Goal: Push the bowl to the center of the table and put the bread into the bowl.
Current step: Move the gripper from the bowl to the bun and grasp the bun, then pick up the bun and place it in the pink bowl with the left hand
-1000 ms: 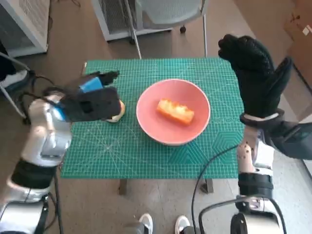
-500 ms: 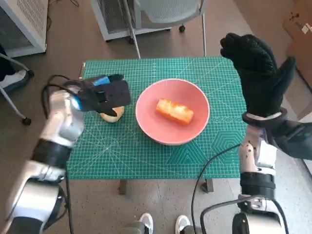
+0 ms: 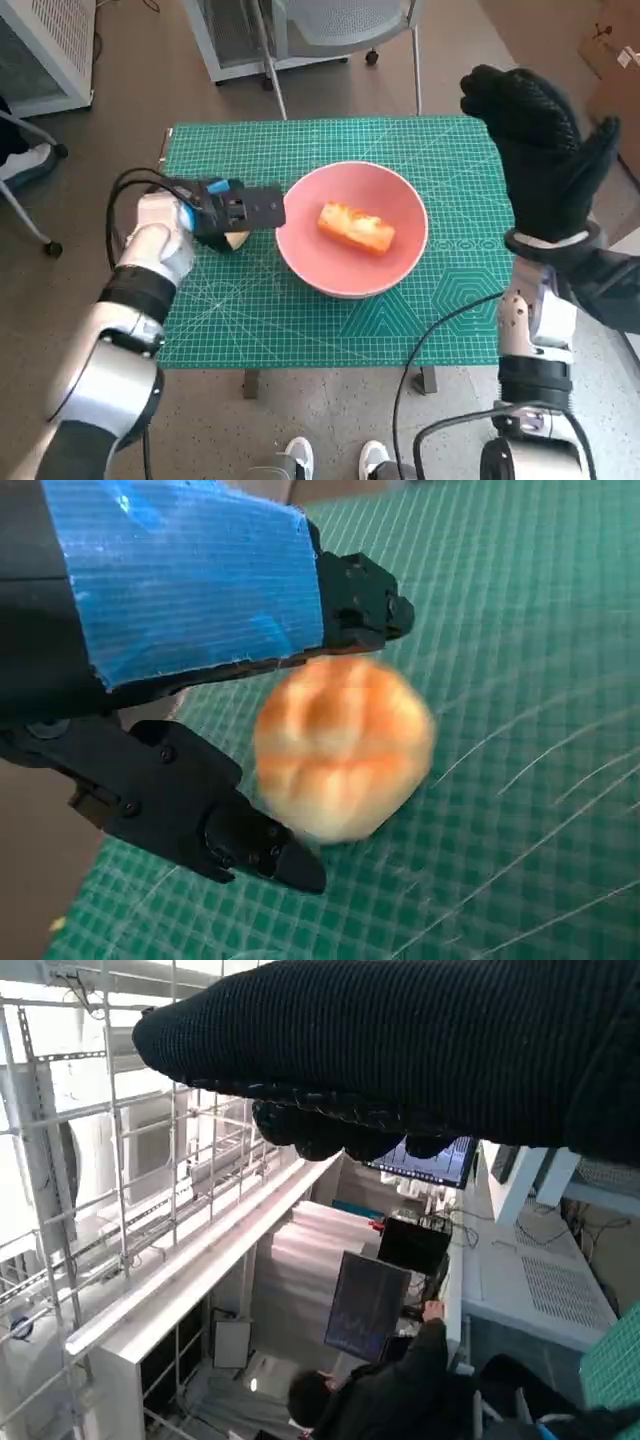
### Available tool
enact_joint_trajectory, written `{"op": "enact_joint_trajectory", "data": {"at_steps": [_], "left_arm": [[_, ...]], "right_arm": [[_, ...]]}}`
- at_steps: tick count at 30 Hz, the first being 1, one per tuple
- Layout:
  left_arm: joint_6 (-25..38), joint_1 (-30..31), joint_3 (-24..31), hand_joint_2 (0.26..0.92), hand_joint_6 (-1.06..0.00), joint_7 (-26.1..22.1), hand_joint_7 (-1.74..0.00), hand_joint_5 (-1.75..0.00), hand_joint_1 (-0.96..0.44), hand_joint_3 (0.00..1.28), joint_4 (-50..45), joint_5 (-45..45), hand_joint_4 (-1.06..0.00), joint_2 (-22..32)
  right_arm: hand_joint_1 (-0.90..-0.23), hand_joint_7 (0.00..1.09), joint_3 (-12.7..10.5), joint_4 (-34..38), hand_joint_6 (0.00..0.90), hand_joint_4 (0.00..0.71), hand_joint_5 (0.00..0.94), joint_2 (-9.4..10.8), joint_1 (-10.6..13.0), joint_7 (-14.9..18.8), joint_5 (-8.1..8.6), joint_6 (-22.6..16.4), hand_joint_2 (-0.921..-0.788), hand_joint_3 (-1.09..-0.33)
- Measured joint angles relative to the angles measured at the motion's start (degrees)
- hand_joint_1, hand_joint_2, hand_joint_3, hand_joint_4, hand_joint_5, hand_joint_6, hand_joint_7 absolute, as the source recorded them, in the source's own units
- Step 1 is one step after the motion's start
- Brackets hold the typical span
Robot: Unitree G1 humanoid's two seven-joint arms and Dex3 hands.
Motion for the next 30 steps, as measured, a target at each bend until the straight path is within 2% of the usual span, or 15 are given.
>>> {"op": "enact_joint_trajectory", "data": {"at_steps": [3, 4, 6, 7, 9, 10, 11, 12, 13, 17, 24, 30], "left_arm": [[0.21, -0.6, -1.37, 0.731, -0.34, -0.78, -0.01, -0.5, -0.17, 0.0, 1.74, 0.97, -0.31, -0.68], [0.26, -0.73, -1.58, 0.737, -0.35, -0.93, -0.01, -0.47, -0.16, 0.0, 2.0, 1.1, -0.29, -0.8], [0.29, -1.08, -2.62, 0.752, -0.39, -1.88, -0.01, -0.26, -0.15, 0.01, 2.88, 1.87, -0.31, -1.13], [0.37, -1.27, -3.28, 0.756, -0.41, -2.42, -0.02, -0.23, -0.15, 0.01, 3.47, 2.21, -0.32, -1.34], [0.57, -1.46, -4.08, 0.778, -0.51, -3.31, -0.06, -0.17, -0.13, 0.02, 4.3, 2.82, -0.42, -1.62], [0.72, -1.55, -4.51, 0.781, -0.53, -3.64, -0.07, -0.17, -0.12, 0.02, 4.66, 3.28, -0.43, -1.78], [0.86, -1.63, -4.86, 0.793, -0.6, -3.82, -0.16, -0.29, -0.11, 0.02, 4.99, 3.53, -0.55, -1.89], [0.96, -1.76, -5.1, 0.828, -0.65, -3.85, -0.48, -0.58, -0.07, 0.03, 5.28, 3.72, -0.62, -1.98], [1.13, -1.89, -5.18, 0.854, -0.68, -3.81, -0.7, -0.76, -0.05, 0.03, 5.5, 3.8, -0.66, -2.05], [2.08, -2.16, -4.69, 0.881, -0.72, -1.24, -0.89, -1.09, -0.01, 0.04, 6.02, 3.57, -0.77, -2.08], [-0.22, -1.31, -1.67, 0.902, -0.68, 6.17, -1.1, -1.13, 0.0, 0.05, 4.91, 1.07, -0.73, -1.22], [-2.09, -0.99, -0.47, 0.907, -0.66, 7.86, -1.17, -1.09, 0.0, 0.05, 1.24, 0.34, -0.74, 0.1]], "right_arm": [[-0.605, 0.0, -0.05, -0.2, 0.374, 0.327, 0.0, -0.01, 0.28, -0.22, -0.04, 0.18, -0.921, -0.594], [-0.605, 0.0, -0.06, -0.28, 0.374, 0.327, 0.0, -0.01, 0.34, -0.28, -0.04, 0.22, -0.921, -0.594], [-0.604, 0.0, -0.07, -0.54, 0.374, 0.327, 0.0, -0.02, 0.52, -0.57, -0.33, 0.26, -0.921, -0.595], [-0.604, 0.0, -0.07, -0.66, 0.374, 0.327, 0.0, -0.02, 0.59, -0.73, -0.57, 0.26, -0.921, -0.596], [-0.604, 0.0, -0.07, -0.92, 0.373, 0.326, 0.0, -0.02, 0.73, -0.96, -0.77, 0.27, -0.921, -0.596], [-0.604, 0.0, -0.06, -1.06, 0.373, 0.326, 0.0, -0.01, 0.79, -1.1, -0.88, 0.27, -0.921, -0.596], [-0.604, 0.0, -0.06, -1.21, 0.373, 0.327, 0.0, -0.01, 0.83, -1.23, -1.05, 0.27, -0.921, -0.596], [-0.604, 0.0, -0.05, -1.32, 0.373, 0.327, 0.0, -0.02, 0.85, -1.32, -1.2, 0.27, -0.921, -0.596], [-0.604, 0.0, -0.04, -1.41, 0.373, 0.328, 0.001, -0.01, 0.85, -1.38, -1.29, 0.27, -0.921, -0.596], [-0.603, 0.0, -0.02, -1.74, 0.374, 0.328, 0.001, -0.01, 0.92, -1.76, -1.64, 0.28, -0.921, -0.596], [-0.602, 0.0, 0.09, -1.92, 0.372, 0.33, 0.001, 0.04, 0.96, -1.81, -1.63, 0.39, -0.921, -0.597], [-0.603, 0.0, 0.1, -1.89, 0.373, 0.331, 0.002, 0.08, 0.95, -1.76, -1.51, 0.66, -0.921, -0.596]]}}
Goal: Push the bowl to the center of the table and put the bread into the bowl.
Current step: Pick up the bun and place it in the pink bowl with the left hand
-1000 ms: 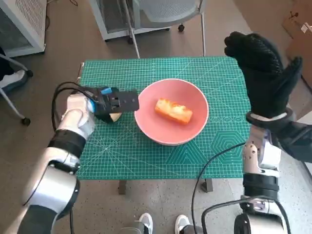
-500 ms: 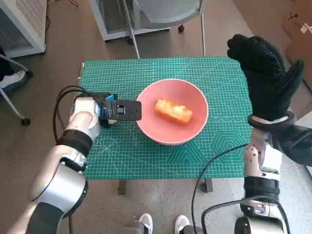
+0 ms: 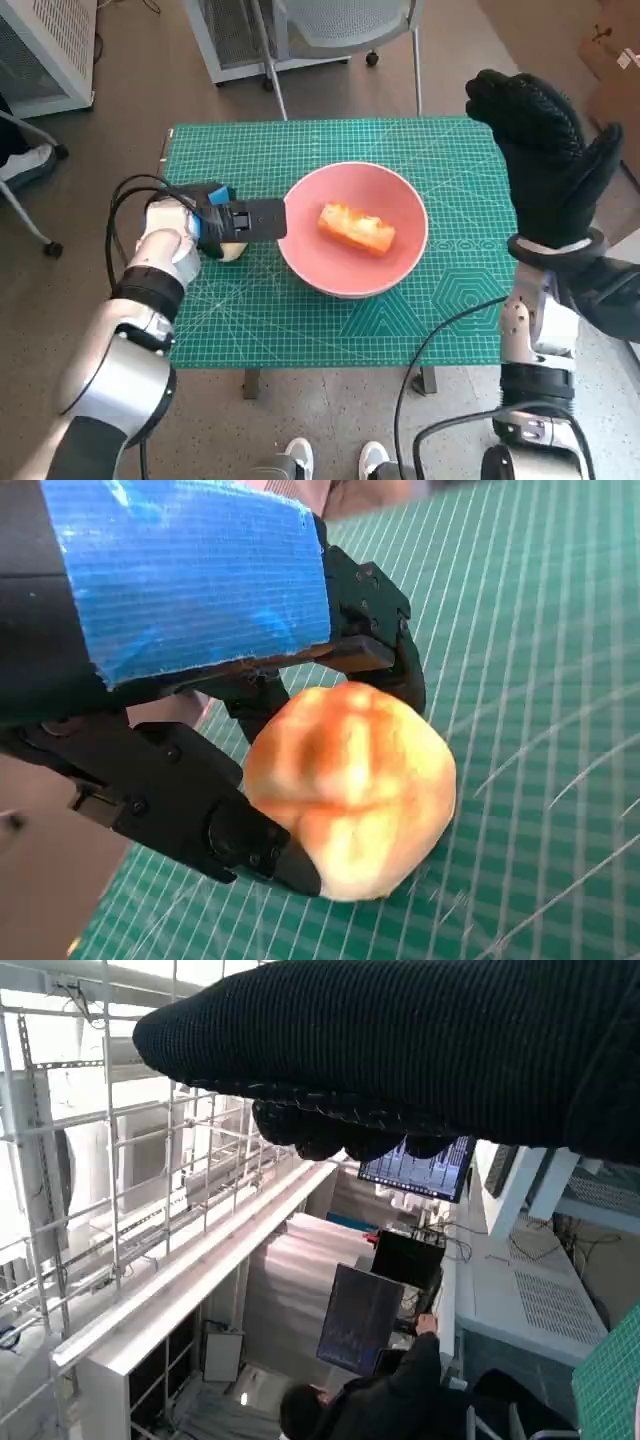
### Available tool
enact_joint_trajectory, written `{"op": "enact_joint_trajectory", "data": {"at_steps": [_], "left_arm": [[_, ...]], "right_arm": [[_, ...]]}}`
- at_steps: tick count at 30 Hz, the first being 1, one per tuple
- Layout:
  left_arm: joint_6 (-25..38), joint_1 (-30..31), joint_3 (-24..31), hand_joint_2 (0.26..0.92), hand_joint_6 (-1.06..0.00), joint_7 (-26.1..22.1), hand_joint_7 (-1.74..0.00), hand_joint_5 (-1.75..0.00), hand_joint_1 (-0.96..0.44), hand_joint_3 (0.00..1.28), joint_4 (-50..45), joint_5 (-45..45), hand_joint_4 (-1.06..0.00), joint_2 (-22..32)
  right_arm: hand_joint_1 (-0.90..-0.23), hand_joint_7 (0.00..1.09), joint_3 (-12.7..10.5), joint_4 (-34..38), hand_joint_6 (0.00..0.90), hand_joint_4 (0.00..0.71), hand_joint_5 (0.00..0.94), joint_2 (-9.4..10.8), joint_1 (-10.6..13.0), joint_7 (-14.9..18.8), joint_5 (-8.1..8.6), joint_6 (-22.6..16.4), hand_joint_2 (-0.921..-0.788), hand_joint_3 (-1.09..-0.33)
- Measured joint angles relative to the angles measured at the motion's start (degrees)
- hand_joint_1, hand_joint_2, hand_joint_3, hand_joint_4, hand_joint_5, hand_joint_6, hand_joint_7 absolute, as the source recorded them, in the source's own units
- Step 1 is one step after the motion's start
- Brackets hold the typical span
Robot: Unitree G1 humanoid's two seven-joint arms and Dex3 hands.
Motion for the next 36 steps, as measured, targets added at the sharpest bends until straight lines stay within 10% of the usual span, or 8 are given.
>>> {"op": "enact_joint_trajectory", "data": {"at_steps": [20, 36], "left_arm": [[3.06, 6.44, 8.78, 0.884, -0.71, -4.08, -0.94, -1.27, 0.0, 0.1, -39.32, -1.6, -0.72, 5.96], [6.54, 12.92, 11.8, 0.909, -0.68, -8.57, -1.07, -1.12, 0.0, 0.03, -71.97, -0.93, -0.77, 4.41]], "right_arm": [[-0.6, 0.0, -0.06, 0.15, 0.375, 0.336, 0.003, 0.12, -0.21, 0.53, 0.09, -0.25, -0.921, -0.596], [-0.596, 0.0, -0.11, 0.23, 0.377, 0.339, 0.002, 0.29, -0.21, 0.56, 0.14, -0.75, -0.921, -0.598]]}}
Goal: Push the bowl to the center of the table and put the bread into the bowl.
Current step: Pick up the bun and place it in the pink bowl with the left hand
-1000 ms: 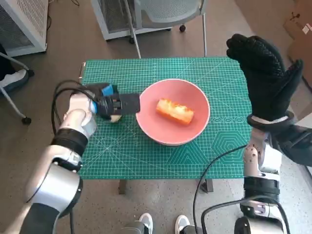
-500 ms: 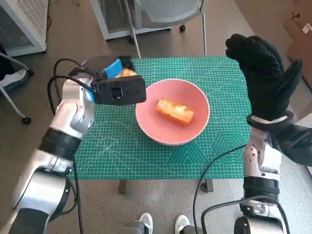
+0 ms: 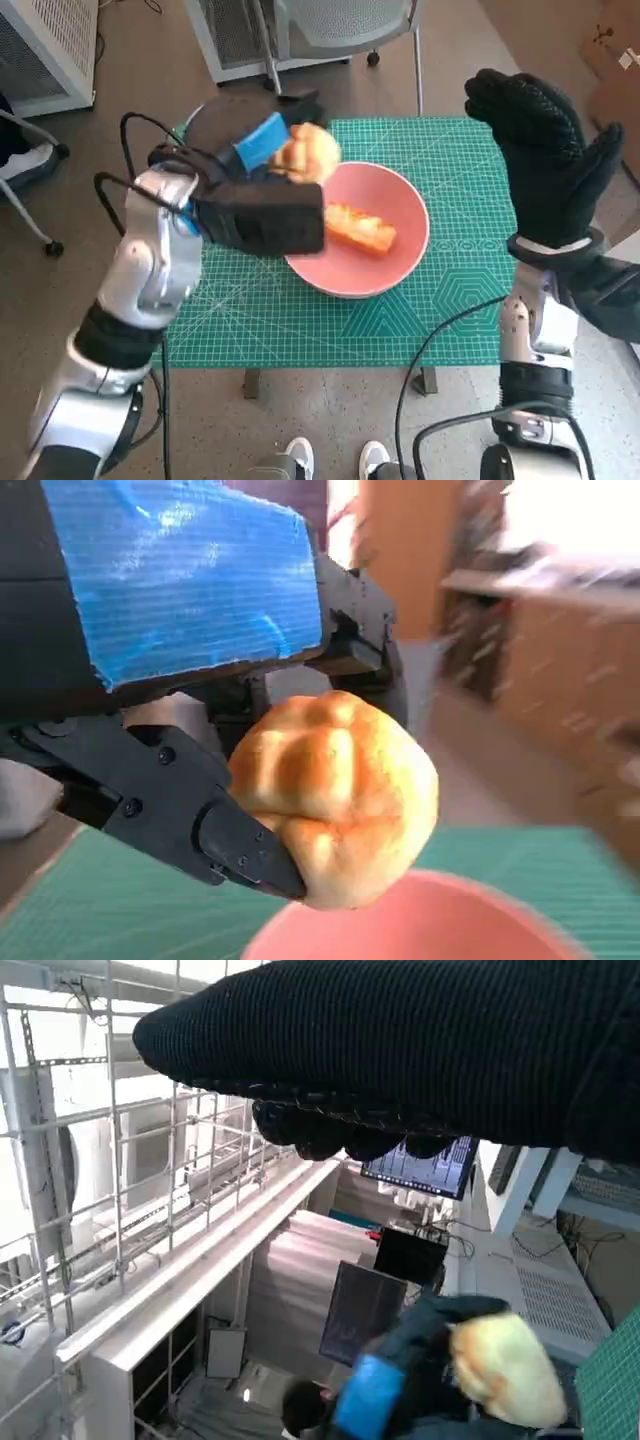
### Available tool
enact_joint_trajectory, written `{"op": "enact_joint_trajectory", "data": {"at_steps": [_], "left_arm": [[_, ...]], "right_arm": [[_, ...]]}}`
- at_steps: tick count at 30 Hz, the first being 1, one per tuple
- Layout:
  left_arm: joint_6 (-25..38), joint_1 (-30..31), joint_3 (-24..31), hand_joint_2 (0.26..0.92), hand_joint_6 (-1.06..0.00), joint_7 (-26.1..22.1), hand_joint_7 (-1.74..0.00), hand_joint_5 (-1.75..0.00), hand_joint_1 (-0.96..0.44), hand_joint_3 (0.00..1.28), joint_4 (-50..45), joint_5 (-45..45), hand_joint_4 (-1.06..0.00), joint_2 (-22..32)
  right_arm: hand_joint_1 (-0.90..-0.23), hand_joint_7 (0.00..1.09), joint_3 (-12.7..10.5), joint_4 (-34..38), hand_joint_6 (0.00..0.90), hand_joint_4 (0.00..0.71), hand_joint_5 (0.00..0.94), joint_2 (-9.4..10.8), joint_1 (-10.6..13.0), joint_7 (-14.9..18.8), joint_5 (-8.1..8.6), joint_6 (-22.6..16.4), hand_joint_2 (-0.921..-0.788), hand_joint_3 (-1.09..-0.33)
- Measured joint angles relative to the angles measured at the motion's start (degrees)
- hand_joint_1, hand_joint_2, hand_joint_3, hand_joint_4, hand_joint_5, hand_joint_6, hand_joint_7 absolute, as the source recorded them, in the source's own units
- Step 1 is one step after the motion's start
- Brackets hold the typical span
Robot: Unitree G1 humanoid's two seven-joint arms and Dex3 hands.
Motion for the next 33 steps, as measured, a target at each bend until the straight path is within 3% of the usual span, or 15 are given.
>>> {"op": "enact_joint_trajectory", "data": {"at_steps": [6, 20, 24, 25, 26, 27, 29, 33], "left_arm": [[-1.4, -0.22, -2.33, 0.911, -0.68, -0.69, -1.05, -1.16, 0.0, 0.03, -3.61, 0.32, -0.76, -3.25], [-3.83, -1.24, -7.32, 0.915, -0.63, -2.65, -1.16, -1.12, 0.0, 0.05, 10.12, 1.9, -0.75, -7.59], [-4.29, -1.75, -7.13, 0.919, -0.52, -2.67, -1.21, -1.22, 0.0, 0.12, 14.2, 1.2, -0.7, -8.67], [-4.21, -1.77, -7.08, 0.873, -0.37, -2.78, -1.03, -0.95, 0.0, 0.15, 14.96, 1.01, -0.5, -8.94], [-4.07, -1.78, -7.04, 0.849, -0.31, -3.04, -0.84, -0.69, -0.01, 0.15, 15.52, 0.64, -0.43, -9.12], [-3.79, -1.78, -6.97, 0.843, -0.3, -3.47, -0.76, -0.57, -0.01, 0.15, 16.13, 0.11, -0.41, -9.33], [-2.96, -1.77, -6.74, 0.819, -0.16, -4.62, -0.53, -0.24, -0.11, 0.13, 16.83, -0.72, -0.24, -9.67], [-1.28, -1.76, -5.98, 0.823, -0.1, -6.03, -0.37, -0.06, -0.25, 0.09, 16.97, -2.28, -0.13, -10.24]], "right_arm": [[-0.596, 0.0, 0.22, 0.17, 0.381, 0.339, 0.002, 0.59, 0.16, 0.01, 0.12, 0.0, -0.921, -0.599], [-0.595, 0.01, 0.02, -1.16, 0.385, 0.347, 0.004, 0.49, 1.84, -0.06, 0.16, -0.01, -0.921, -0.603], [-0.594, 0.01, -0.05, -1.68, 0.387, 0.347, 0.004, 0.44, 2.4, -0.43, 0.07, 0.0, -0.921, -0.603], [-0.594, 0.01, -0.04, -1.86, 0.387, 0.347, 0.004, 0.45, 2.5, -0.62, 0.03, 0.0, -0.921, -0.603], [-0.594, 0.01, -0.03, -2.01, 0.387, 0.348, 0.004, 0.46, 2.55, -0.69, -0.05, 0.0, -0.921, -0.603], [-0.594, 0.01, -0.02, -2.15, 0.387, 0.348, 0.004, 0.46, 2.57, -0.81, -0.14, 0.01, -0.921, -0.603], [-0.594, 0.01, -0.03, -2.48, 0.387, 0.349, 0.004, 0.46, 2.59, -1.17, -0.26, 0.01, -0.921, -0.604], [-0.594, 0.01, 0.03, -3.05, 0.387, 0.352, 0.005, 0.5, 2.67, -1.92, -0.39, 0.03, -0.921, -0.604]]}}
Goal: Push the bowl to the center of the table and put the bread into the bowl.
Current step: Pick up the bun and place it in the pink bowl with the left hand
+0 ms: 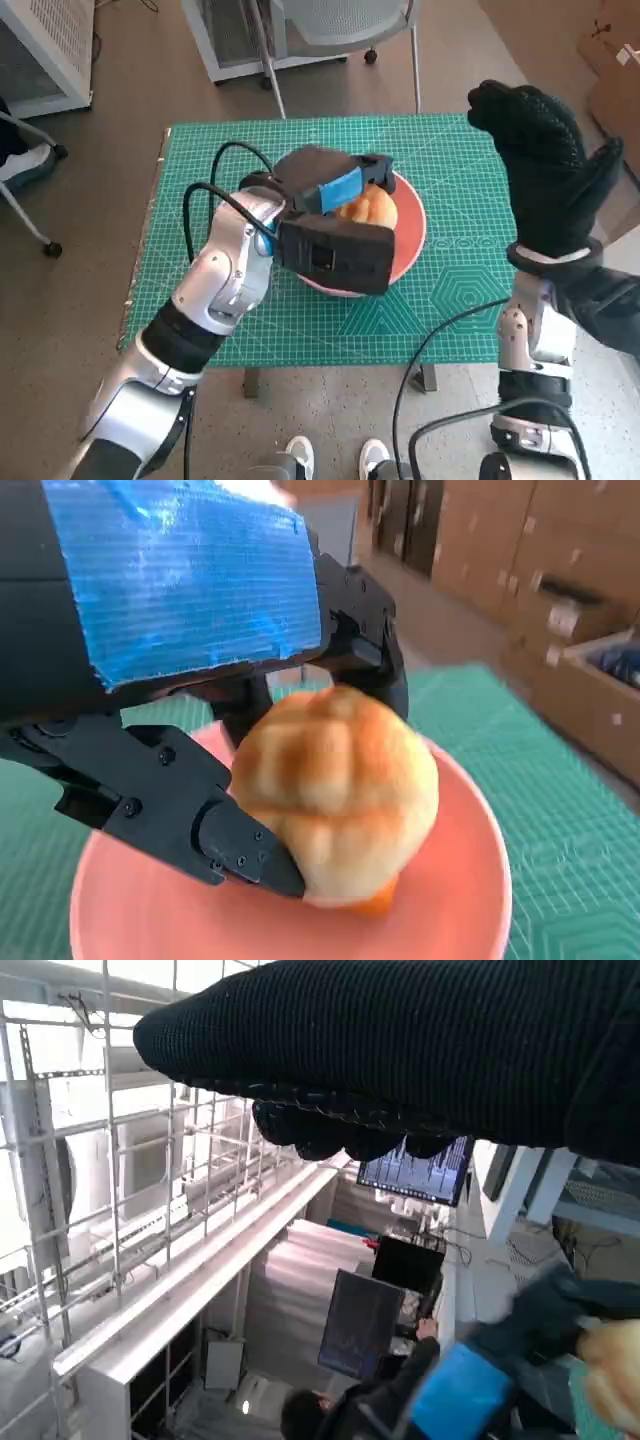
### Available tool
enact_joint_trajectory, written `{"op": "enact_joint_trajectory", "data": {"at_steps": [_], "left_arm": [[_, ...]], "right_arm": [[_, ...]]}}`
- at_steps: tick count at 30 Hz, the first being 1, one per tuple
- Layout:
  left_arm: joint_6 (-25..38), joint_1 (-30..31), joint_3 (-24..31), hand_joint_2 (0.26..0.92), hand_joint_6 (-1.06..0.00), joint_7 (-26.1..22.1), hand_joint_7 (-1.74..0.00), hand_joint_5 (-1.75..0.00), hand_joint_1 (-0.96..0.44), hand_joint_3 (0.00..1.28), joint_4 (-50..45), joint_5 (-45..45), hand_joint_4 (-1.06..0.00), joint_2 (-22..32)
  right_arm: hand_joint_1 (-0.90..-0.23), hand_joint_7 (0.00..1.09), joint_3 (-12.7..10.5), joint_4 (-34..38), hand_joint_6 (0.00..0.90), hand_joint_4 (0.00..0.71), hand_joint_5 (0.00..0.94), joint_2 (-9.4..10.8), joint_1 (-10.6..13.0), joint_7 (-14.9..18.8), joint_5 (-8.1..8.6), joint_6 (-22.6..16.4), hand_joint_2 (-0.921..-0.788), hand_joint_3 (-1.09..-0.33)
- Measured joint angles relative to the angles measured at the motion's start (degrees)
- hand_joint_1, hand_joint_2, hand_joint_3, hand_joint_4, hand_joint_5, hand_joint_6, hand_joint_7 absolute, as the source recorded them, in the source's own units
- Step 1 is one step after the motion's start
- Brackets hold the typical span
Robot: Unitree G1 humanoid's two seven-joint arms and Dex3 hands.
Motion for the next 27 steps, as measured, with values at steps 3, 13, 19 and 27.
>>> {"op": "enact_joint_trajectory", "data": {"at_steps": [3, 13, 19, 27], "left_arm": [[0.62, 0.0, 0.22, 0.833, -0.07, -0.21, -0.32, -0.02, -0.34, 0.07, 0.01, -0.34, -0.06, -0.19], [-1.52, 0.15, 0.8, 0.842, -0.05, 1.0, -0.28, 0.0, -0.41, 0.05, 1.55, -1.83, 0.0, -0.16], [-3.18, 0.15, 2.33, 0.844, -0.05, 1.38, -0.28, 0.0, -0.4, 0.04, 2.61, -4.17, 0.0, -0.18], [-6.53, 0.58, 6.25, 0.853, -0.06, 1.81, -0.29, 0.0, -0.44, 0.04, 4.49, -9.66, 0.0, -0.09]], "right_arm": [[-0.594, 0.0, 0.08, -0.31, 0.385, 0.353, 0.004, 0.01, 0.09, -0.48, -0.08, 0.05, -0.921, -0.604], [-0.595, 0.0, 0.31, -0.36, 0.385, 0.355, 0.003, 0.0, 0.24, -0.91, -0.04, 0.63, -0.921, -0.595], [-0.596, 0.01, 0.39, -0.34, 0.39, 0.357, 0.004, -0.02, 0.24, -0.91, -0.03, 1.17, -0.921, -0.594], [-0.601, 0.01, 0.66, -0.11, 0.393, 0.359, 0.004, -0.03, 0.12, -0.91, -0.08, 1.26, -0.921, -0.592]]}}
